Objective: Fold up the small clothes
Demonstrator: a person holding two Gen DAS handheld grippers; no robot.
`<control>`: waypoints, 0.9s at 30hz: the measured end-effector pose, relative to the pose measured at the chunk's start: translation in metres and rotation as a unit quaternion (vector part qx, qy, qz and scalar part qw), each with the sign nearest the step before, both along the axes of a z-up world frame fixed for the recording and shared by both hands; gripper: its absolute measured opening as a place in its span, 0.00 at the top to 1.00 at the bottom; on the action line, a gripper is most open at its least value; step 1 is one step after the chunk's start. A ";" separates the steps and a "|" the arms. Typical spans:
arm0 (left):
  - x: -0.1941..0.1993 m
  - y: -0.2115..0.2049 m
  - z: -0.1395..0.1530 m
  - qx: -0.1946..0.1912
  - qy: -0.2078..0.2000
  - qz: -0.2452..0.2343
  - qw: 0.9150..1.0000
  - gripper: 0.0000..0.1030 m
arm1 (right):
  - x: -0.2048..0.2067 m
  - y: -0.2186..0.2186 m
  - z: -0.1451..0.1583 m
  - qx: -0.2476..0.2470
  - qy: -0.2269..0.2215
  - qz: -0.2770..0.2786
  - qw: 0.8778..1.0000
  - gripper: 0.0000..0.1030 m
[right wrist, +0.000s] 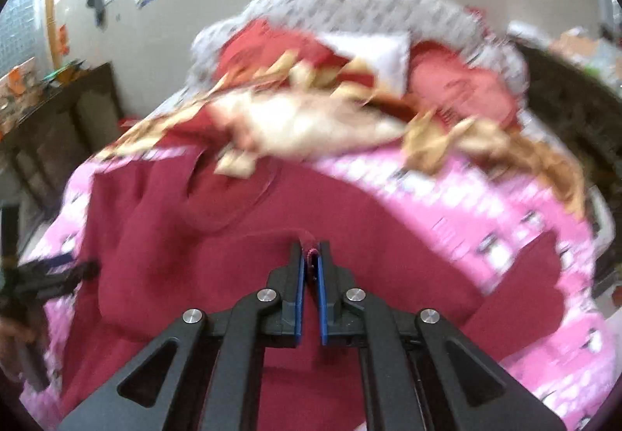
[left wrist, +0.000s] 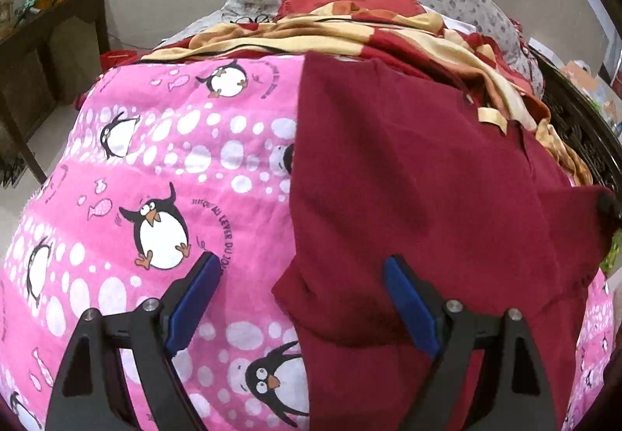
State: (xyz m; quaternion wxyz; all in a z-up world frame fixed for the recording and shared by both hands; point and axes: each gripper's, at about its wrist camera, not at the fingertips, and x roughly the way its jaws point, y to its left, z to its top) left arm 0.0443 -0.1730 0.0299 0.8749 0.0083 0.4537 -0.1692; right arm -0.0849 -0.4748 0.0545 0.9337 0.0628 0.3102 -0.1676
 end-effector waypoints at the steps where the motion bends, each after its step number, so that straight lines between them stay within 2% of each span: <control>1: 0.001 -0.001 0.000 0.003 0.001 0.003 1.000 0.13 | 0.005 -0.006 -0.002 -0.004 0.005 -0.008 1.000 0.79; 3: 0.005 -0.001 0.002 0.002 0.006 0.011 1.000 0.14 | 0.020 -0.019 -0.019 -0.004 0.043 -0.022 0.999 0.78; 5: 0.005 0.001 0.012 -0.013 0.000 0.016 1.000 0.14 | 0.033 -0.030 -0.038 0.011 0.091 -0.027 0.995 0.71; 6: 0.004 0.002 0.019 -0.022 -0.011 0.015 1.000 0.14 | 0.030 -0.032 -0.038 0.020 0.088 -0.026 0.996 0.68; 8: 0.007 0.001 0.028 -0.027 -0.028 0.016 0.999 0.14 | 0.013 -0.034 -0.029 0.035 0.059 -0.034 0.997 0.43; 10: 0.017 -0.003 0.033 -0.023 -0.029 0.016 0.999 0.14 | -0.002 -0.034 -0.019 0.046 0.031 -0.040 0.998 0.35; 13: 0.041 -0.005 0.038 -0.023 -0.039 0.035 0.998 0.14 | -0.014 -0.032 -0.013 0.053 0.022 -0.036 0.998 0.35; 16: 0.065 -0.006 0.030 -0.009 -0.024 0.060 0.998 0.14 | -0.016 -0.027 -0.016 0.072 0.024 -0.010 0.997 0.37; 19: 0.088 -0.004 0.011 0.001 0.012 0.080 0.997 0.13 | -0.007 -0.020 -0.027 0.063 0.042 0.008 0.997 0.60; 22: 0.095 0.004 0.006 -0.027 0.028 0.094 0.995 0.09 | 0.008 -0.024 -0.042 0.056 0.054 -0.004 0.997 0.63; 23: 0.095 0.006 0.007 -0.027 0.033 0.091 0.995 0.09 | 0.014 -0.029 -0.049 0.054 0.062 -0.013 0.997 0.69; 27: 0.081 0.012 0.022 -0.018 0.020 0.090 0.996 0.10 | 0.008 -0.037 -0.046 0.071 0.052 -0.026 0.996 0.69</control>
